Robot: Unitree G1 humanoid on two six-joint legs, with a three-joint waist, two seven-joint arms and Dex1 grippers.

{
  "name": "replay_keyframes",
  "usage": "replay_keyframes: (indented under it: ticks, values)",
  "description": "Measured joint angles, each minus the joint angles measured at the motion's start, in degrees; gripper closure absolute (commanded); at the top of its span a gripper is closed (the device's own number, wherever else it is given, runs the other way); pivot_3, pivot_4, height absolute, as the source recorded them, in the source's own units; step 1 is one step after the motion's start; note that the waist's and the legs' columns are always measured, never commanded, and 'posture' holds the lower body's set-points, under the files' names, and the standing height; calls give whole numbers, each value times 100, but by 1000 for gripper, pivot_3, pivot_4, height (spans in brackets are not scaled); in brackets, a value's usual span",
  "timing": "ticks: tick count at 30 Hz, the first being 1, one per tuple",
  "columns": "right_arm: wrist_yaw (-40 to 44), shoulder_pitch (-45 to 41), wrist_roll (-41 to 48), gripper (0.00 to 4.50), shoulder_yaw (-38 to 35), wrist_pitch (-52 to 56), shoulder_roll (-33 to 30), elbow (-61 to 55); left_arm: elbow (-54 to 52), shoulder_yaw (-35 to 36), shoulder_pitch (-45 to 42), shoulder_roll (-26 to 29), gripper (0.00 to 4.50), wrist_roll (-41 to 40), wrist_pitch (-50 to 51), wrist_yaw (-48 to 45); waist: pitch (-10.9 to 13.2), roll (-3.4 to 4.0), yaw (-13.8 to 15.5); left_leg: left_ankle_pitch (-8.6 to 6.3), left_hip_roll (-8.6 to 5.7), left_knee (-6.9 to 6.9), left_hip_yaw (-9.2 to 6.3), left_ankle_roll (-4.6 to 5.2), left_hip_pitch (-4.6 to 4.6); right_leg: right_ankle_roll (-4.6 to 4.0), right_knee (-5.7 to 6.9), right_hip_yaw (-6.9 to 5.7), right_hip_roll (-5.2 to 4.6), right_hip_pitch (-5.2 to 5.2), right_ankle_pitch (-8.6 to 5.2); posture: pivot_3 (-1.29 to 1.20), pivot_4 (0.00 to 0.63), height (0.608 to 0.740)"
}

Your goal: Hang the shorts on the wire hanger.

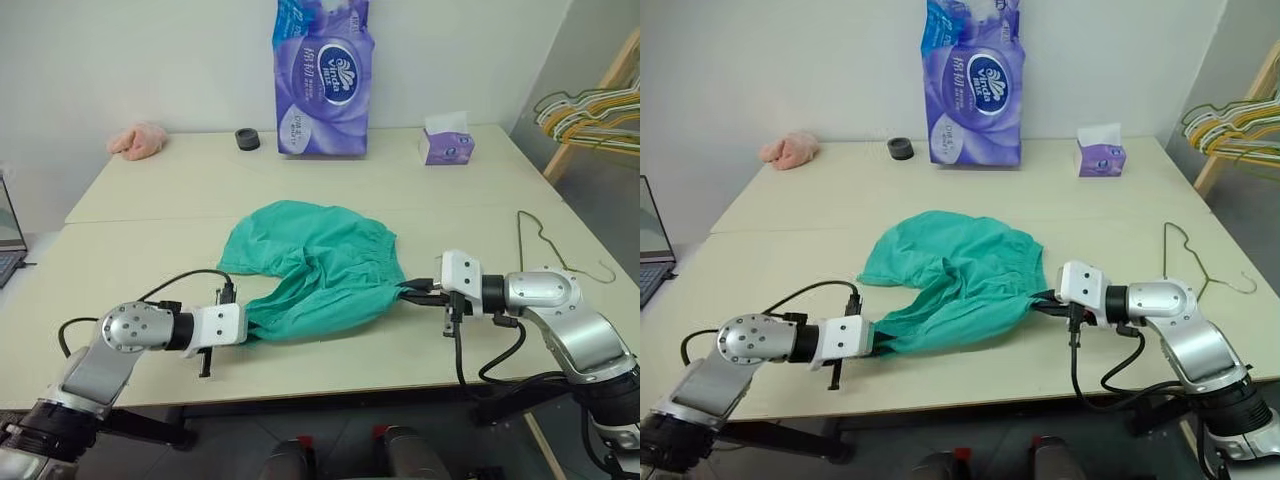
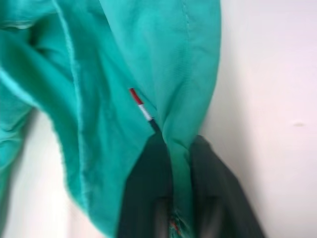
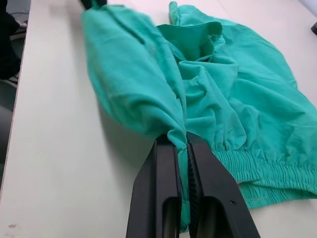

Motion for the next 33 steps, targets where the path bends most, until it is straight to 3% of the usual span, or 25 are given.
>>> replay_keyframes:
  ticks: [4,8,9,12,14,15,17,19,22,24,26,27,29,31,33]
  values:
    - [590,18,624,4500,-225,503,-654,-417,-184,111,-623,435,4483,-660,1081,-727,16,-5,-13,0,-4,5,3,0,-37,5,0,-1,2,-28,3,-169,89,740]
    - [1114,-622,1093,4500,-355,1039,-1062,-391,-353,14,-1646,860,4483,-1375,2438,-1892,20,-2,-58,0,-6,9,9,1,-65,9,-1,-2,9,-54,5,-157,76,740]
    - [1246,-946,1061,4500,-269,1072,-1048,-121,-43,-152,-2105,740,4483,-1272,2439,-2056,20,-2,-52,1,-6,11,8,1,-61,11,0,-5,11,-49,6,-155,73,740]
    - [1490,-2426,473,4500,331,866,-487,1694,1934,-721,-3855,-462,4483,-554,2070,-1904,18,-15,-35,18,-17,22,20,21,-39,27,1,-4,19,-25,34,-154,64,740]
    - [1173,-3870,-338,4500,844,168,273,3894,3948,-1151,-5161,-1391,4483,248,1368,-887,23,-23,-42,34,-20,22,25,30,-47,34,-13,4,21,-35,65,-162,60,740]
    - [562,-4860,-1024,4500,1172,-527,737,5366,5130,-1414,-5968,-1843,4483,887,851,262,25,-26,-90,40,-12,22,25,19,-78,28,-4,15,14,-79,71,-167,59,740]
    - [-342,-5843,-1805,4500,1501,-1461,1090,6728,6133,-1674,-6800,-2041,4483,1562,310,1778,19,-35,-168,67,-21,17,39,-30,-164,-7,36,35,-3,-186,94,-177,60,740]
    - [-1863,-6850,-2712,4500,1852,-2420,1345,7872,6918,-1834,-7750,-1952,4483,2258,-79,3597,12,-43,-304,105,-29,22,77,-109,-318,-5,96,107,-40,-381,86,-175,57,740]
    - [-4214,-7921,-3638,4500,2049,-3462,1539,8479,7187,-2109,-9011,-1519,4483,3128,-609,5589,9,-50,-484,108,-47,-1,130,-147,-506,-3,167,158,-68,-653,85,-161,61,740]
    - [-5328,-8362,-3963,4500,2018,-4056,1486,8547,7130,-2411,-9620,-1126,4483,3748,-1005,6529,7,-48,-566,107,-55,-12,128,-146,-499,-3,171,156,-74,-675,82,-150,63,740]
    - [-5879,-8434,-4063,4500,1879,-4589,1364,8535,7014,-2661,-9788,-703,4483,4249,-1385,6980,-3,-46,-610,96,-69,-55,121,-128,-412,10,162,158,-78,-620,66,-144,65,740]
    - [-5993,-8336,-4102,4500,1805,-4811,1286,8538,7011,-2762,-9714,-554,4483,4445,-1561,7057,-4,-47,-626,90,-94,-108,123,-120,-352,59,137,158,-99,-563,27,-135,66,740]
    - [-5889,-7829,-4099,4500,1706,-5190,1290,8515,6948,-2893,-9214,-402,4483,4625,-1923,6776,-7,-46,-637,73,-117,-109,136,-96,-301,44,144,158,-105,-504,-9,-131,67,740]
    - [-5501,-7154,-4029,4500,1662,-5404,1424,8503,6872,-2922,-8527,-370,4483,4633,-2241,6250,-3,-46,-654,64,-127,-87,139,-80,-280,42,149,155,-103,-461,-3,-115,70,740]
    - [-4546,-6014,-3779,4500,1643,-5624,1624,8272,6541,-2735,-7205,-272,4483,4193,-2647,5008,-5,-45,-682,62,-133,-28,141,-39,-252,57,156,160,-103,-409,33,-114,69,740]
